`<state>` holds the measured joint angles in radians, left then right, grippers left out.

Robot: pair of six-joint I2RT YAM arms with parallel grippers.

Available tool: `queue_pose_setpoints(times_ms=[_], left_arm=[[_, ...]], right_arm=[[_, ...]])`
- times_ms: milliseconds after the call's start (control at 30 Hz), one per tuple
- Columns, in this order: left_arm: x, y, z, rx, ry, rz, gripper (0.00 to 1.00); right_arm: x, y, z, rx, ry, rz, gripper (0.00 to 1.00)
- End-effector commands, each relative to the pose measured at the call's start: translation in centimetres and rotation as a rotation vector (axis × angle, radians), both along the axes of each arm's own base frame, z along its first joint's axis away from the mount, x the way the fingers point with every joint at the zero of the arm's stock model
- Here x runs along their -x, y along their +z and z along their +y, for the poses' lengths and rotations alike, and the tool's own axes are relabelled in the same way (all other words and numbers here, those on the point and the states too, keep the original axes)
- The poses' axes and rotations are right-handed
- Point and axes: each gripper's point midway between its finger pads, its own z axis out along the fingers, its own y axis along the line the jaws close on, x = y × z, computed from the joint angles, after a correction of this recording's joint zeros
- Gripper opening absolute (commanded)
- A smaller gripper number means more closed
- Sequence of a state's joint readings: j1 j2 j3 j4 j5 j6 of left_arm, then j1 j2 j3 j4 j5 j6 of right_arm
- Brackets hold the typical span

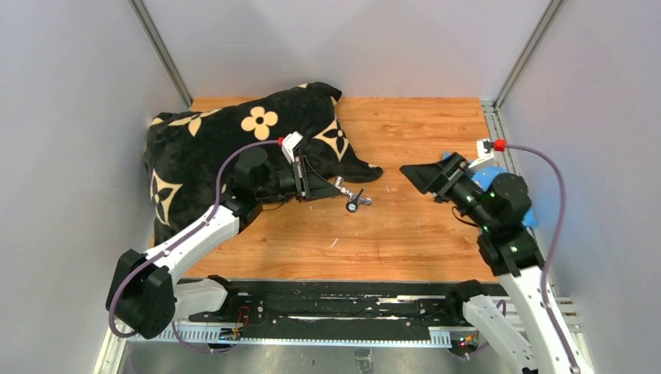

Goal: Install the water faucets

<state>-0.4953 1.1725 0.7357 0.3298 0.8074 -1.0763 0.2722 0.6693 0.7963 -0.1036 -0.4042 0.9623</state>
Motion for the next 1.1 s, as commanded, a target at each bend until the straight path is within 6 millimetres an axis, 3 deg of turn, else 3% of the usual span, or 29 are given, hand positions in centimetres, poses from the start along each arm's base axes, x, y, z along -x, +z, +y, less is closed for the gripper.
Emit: queue_pose_setpoints(times_ms=[0, 133, 233, 400, 567, 867, 1067], left_arm=[[1.1, 3.5, -0.4, 0.098, -0.097, 0.184, 0.0], [1.5, 7.3, -0.4, 0.263, -0.151, 0.254, 0.0], [1.5, 8.4, -0.3, 0.291, -0.166, 0.286, 0.0], [1.0, 8.3, -0.4, 0.242, -0.121, 0.293, 0.0], [1.0, 8.9, -0.4, 0.239, -0.114, 0.28, 0.0], [1.4, 8.8, -0.1, 0.241, -0.108, 0.274, 0.0], [1.9, 8.9, 0.1, 0.243, -0.109, 0.262, 0.0]], right_arm=[[1.4, -2.3, -3.4, 0.453, -0.055, -0.159, 0.72], [2.3, -0.3, -2.0, 0.525, 0.009, -0.411, 0.73], [3.7, 1.3, -0.7, 0.55, 0.053, -0.629, 0.74], [5.5, 2.3, 1.4, 0.731, 0.219, -0.797, 0.68], [6.4, 2.6, 4.0, 0.798, 0.286, -0.979, 0.69], [5.3, 3.0, 8.0, 0.897, 0.278, -1.103, 0.7], [4.6, 3.3, 9.5, 0.906, 0.278, -1.132, 0.65]])
